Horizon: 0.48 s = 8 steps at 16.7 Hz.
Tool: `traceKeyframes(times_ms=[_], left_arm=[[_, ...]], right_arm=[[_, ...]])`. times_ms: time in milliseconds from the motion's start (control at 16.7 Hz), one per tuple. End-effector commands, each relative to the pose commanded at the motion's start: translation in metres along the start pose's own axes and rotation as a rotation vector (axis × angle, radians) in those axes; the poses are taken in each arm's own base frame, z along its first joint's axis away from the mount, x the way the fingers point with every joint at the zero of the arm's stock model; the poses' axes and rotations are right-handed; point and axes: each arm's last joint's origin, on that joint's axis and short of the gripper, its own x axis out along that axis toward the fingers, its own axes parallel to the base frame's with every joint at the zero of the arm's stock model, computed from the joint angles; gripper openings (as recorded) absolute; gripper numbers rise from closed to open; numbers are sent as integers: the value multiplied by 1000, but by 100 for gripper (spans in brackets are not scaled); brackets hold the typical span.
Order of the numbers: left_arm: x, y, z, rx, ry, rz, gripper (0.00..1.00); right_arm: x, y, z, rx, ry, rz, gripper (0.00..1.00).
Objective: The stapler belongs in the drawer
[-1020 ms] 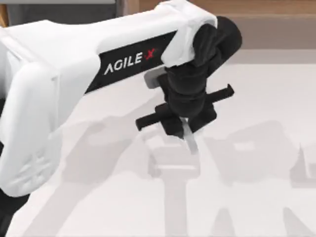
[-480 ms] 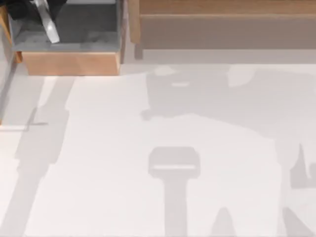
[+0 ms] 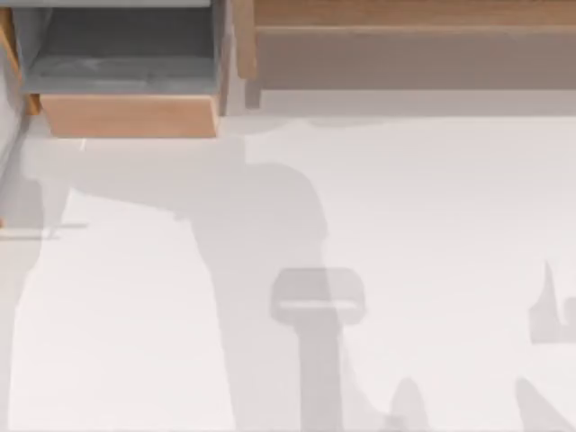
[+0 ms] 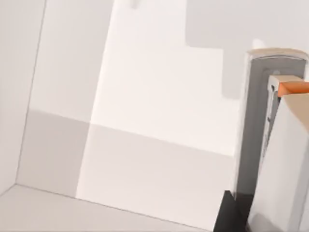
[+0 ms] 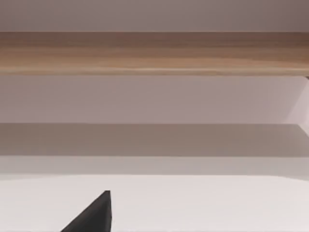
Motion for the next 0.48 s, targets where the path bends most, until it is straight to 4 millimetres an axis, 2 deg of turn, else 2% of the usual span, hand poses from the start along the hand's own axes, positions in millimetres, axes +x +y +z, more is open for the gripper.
traceKeyframes(times_ms=[120,300,480], left_arm=[[38,23,2,67,71,-9,0],[83,36,-1,165,167,-45,0],[100,34,-4,216,219,-69,0]], right_arm=[[0,0,0,0,0,0,100],[0,0,0,0,0,0,100],[0,0,0,0,0,0,100]])
